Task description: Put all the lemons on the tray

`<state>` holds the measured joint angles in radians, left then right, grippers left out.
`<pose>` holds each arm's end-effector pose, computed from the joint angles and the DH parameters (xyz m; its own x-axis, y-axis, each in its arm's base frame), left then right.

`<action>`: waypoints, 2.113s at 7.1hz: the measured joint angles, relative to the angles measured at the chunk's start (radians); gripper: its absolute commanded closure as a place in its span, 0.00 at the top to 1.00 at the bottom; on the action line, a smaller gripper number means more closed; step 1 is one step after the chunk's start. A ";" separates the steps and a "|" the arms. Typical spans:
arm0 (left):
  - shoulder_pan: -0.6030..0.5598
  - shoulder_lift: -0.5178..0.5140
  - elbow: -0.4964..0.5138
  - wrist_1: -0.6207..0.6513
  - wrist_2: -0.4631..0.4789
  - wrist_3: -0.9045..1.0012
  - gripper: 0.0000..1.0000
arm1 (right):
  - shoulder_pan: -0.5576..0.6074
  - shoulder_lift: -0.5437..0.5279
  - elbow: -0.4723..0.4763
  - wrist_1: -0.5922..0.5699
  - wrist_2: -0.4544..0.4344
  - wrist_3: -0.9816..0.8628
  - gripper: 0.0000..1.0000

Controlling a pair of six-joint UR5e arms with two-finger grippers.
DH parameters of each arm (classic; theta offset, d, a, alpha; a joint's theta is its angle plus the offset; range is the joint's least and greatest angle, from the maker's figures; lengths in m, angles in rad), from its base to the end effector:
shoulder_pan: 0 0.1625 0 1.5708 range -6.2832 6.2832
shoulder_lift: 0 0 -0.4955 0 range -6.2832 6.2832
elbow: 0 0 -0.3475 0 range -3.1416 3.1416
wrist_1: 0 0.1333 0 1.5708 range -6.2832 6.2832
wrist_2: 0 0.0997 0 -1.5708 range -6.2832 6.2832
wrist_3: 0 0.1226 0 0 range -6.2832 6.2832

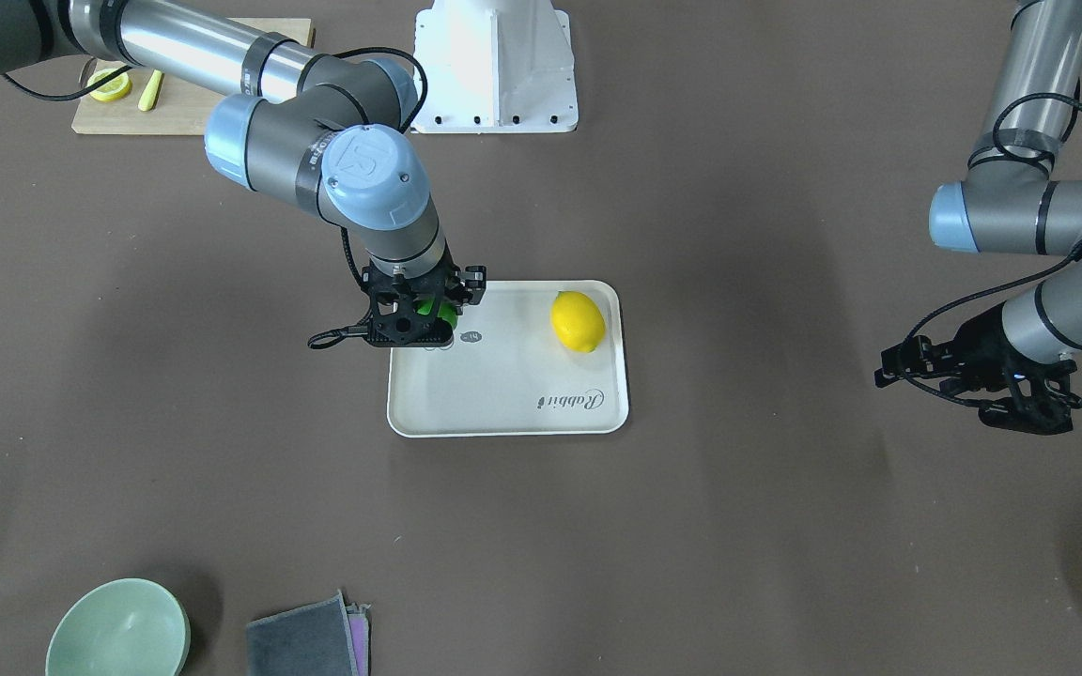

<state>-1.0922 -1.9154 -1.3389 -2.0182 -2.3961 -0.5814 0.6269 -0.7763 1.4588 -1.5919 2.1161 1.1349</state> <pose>0.2570 -0.5892 0.6073 0.5672 0.1376 -0.8120 -0.0941 0.9903 0.1021 -0.5797 -0.5060 0.3120 0.6822 0.0484 0.7296 0.0491 0.9925 -0.1117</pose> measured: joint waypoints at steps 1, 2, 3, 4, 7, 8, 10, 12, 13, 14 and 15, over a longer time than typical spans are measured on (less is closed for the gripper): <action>0.000 0.000 0.000 0.000 0.000 0.000 0.97 | -0.007 0.009 -0.013 0.010 -0.034 0.002 1.00; 0.000 0.000 0.001 0.001 0.000 0.000 0.97 | -0.015 0.014 -0.019 0.025 -0.066 0.008 1.00; 0.000 -0.001 0.001 0.001 -0.001 0.000 0.97 | -0.019 0.016 -0.023 0.033 -0.079 0.009 1.00; 0.000 -0.001 0.001 0.002 -0.001 0.000 0.97 | -0.016 0.015 -0.025 0.036 -0.081 0.006 1.00; -0.018 -0.002 0.004 0.013 -0.008 0.008 0.97 | 0.079 -0.046 0.000 0.027 -0.012 -0.083 1.00; -0.052 -0.003 0.007 0.021 -0.029 0.017 0.97 | 0.147 -0.113 0.043 0.019 0.036 -0.166 1.00; -0.139 -0.003 0.012 0.086 -0.065 0.122 0.97 | 0.286 -0.309 0.186 -0.027 0.077 -0.429 1.00; -0.235 -0.004 0.014 0.238 -0.068 0.339 0.97 | 0.423 -0.463 0.289 -0.128 0.083 -0.703 1.00; -0.284 -0.001 0.014 0.308 -0.065 0.428 0.97 | 0.496 -0.517 0.304 -0.170 0.083 -0.831 1.00; -0.332 0.014 0.014 0.353 -0.062 0.483 0.97 | 0.565 -0.576 0.308 -0.187 0.085 -0.941 1.00; -0.374 0.042 0.012 0.370 -0.061 0.508 0.97 | 0.623 -0.635 0.311 -0.190 0.092 -1.007 1.00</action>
<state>-1.4666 -1.8736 -1.3273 -1.6480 -2.4573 -0.0735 1.2498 -1.4117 1.7697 -1.7819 2.2080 0.1281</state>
